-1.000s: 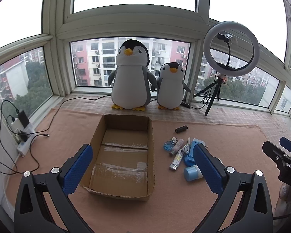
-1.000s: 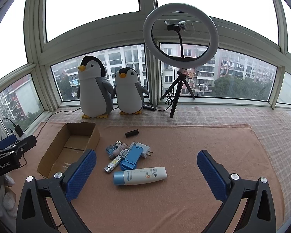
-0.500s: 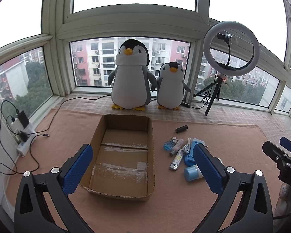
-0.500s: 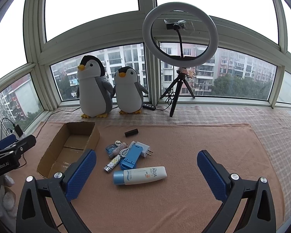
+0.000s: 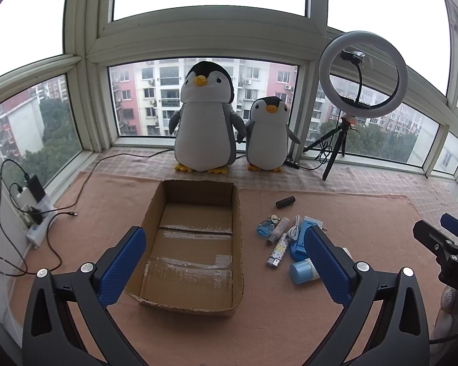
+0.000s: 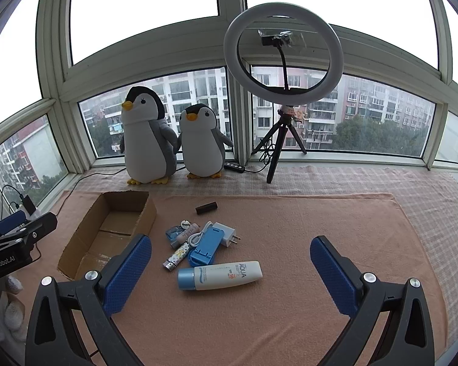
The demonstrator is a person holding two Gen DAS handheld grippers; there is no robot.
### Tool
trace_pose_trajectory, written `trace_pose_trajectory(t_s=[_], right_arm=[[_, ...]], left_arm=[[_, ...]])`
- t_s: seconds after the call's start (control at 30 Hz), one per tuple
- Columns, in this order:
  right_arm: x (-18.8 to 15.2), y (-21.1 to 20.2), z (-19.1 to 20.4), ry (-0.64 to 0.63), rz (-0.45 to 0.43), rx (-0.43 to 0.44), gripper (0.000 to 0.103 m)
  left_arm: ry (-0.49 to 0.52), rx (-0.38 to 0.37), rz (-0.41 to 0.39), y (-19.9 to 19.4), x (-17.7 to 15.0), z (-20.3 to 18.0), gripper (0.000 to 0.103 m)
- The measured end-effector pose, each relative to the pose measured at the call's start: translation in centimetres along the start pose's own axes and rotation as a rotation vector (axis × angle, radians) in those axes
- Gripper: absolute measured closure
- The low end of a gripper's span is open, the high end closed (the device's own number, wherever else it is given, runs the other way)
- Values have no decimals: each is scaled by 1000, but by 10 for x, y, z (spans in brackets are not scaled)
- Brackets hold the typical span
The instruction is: Organize rigid objects
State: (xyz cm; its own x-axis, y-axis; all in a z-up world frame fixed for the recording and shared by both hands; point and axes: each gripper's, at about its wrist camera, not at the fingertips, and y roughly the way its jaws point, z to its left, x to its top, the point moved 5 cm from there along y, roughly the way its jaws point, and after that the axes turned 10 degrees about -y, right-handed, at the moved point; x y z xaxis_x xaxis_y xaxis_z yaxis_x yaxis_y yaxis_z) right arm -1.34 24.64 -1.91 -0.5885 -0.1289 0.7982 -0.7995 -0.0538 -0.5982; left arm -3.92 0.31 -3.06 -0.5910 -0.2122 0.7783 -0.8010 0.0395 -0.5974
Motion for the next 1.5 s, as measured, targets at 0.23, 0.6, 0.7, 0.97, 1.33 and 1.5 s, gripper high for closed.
trace_pose_trajectory(t_s=[0.23,0.6,0.7,0.97,1.33,1.5], right_arm=[[0,3,1,-1,8,0,0],[0,4,1,-2,14,1,0],[-1,6,2,-2,17,1,0],[-3,10,2,-2,31,6,0],[-10,20,1,2,58,9,0],[-17,29,-5,14,75,4,0]], left_arm=[[-1,-1,0,0,0,0,0],[-2,-1,1,1,0,0,0],[-4,2,6,3,-2,1,0],[-10,8,13,6,-3,5,0],[-18,44,36,19,-7,19,0],[-50,110,70,36,-15,48,0]])
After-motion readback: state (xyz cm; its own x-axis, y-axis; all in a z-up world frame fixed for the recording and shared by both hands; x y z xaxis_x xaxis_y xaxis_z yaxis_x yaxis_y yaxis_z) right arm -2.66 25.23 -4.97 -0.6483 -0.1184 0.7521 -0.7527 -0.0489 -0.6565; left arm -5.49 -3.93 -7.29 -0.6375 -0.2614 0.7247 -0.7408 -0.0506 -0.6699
